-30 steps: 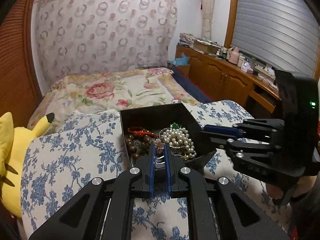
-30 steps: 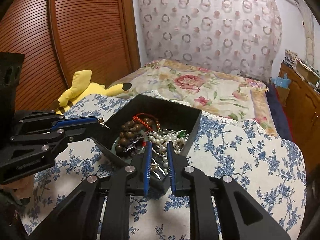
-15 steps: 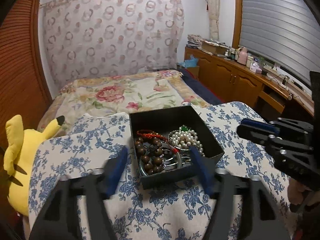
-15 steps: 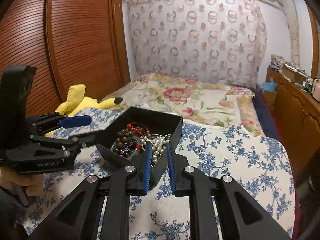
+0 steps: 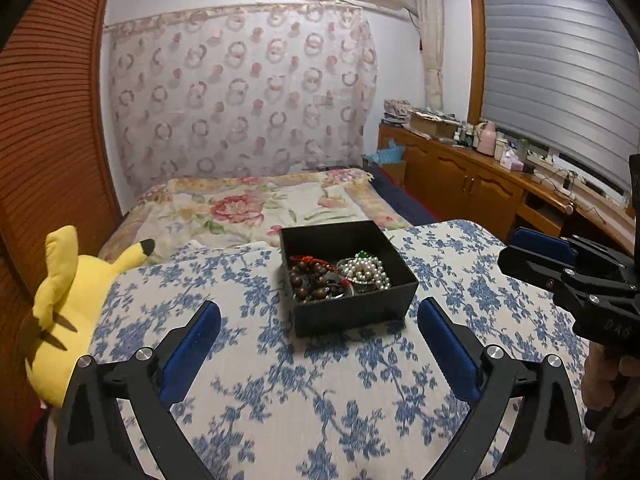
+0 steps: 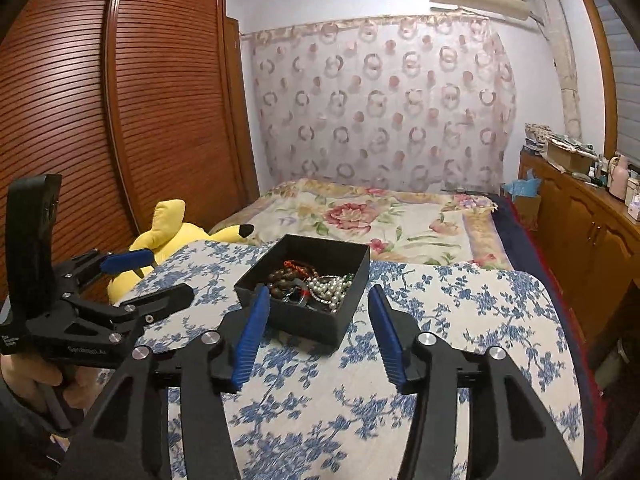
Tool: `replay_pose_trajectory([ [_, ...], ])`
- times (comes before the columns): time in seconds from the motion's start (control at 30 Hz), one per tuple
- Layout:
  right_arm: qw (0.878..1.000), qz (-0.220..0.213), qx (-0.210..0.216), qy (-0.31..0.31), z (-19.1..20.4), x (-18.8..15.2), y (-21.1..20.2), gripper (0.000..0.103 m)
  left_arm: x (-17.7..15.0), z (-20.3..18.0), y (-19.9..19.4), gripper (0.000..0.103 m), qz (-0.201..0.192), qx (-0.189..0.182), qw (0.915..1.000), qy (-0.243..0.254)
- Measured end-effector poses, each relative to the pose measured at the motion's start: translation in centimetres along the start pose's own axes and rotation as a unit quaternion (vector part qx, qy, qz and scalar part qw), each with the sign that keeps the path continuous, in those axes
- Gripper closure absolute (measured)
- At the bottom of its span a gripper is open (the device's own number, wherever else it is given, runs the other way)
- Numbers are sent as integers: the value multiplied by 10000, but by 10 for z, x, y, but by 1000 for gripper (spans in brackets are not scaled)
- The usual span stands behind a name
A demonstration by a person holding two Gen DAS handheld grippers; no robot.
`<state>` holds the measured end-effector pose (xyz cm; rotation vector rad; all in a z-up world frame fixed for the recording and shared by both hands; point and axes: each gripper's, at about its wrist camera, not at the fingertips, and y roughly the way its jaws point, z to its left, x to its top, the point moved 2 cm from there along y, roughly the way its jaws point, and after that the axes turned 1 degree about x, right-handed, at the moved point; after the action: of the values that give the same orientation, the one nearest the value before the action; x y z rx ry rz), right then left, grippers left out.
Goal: Organize jewelry
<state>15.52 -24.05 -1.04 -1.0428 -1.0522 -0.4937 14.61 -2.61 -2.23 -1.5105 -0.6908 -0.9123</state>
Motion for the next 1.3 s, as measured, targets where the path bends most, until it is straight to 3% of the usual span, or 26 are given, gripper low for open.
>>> replay_pose_trajectory([
  [0.27,9994,-186,-192,198,4,-13,-27,13,-13,4,-29,8,-93,334,9993,-111],
  [0.43,9984,-273,-400,277,6,-22,-41,3,-23,7,-39,8,-101,352,9990,-243],
  [1.3,9963,-268,-701,415,11,-42,-44,3,-38,9,-48,8,-82,442,9985,-314],
])
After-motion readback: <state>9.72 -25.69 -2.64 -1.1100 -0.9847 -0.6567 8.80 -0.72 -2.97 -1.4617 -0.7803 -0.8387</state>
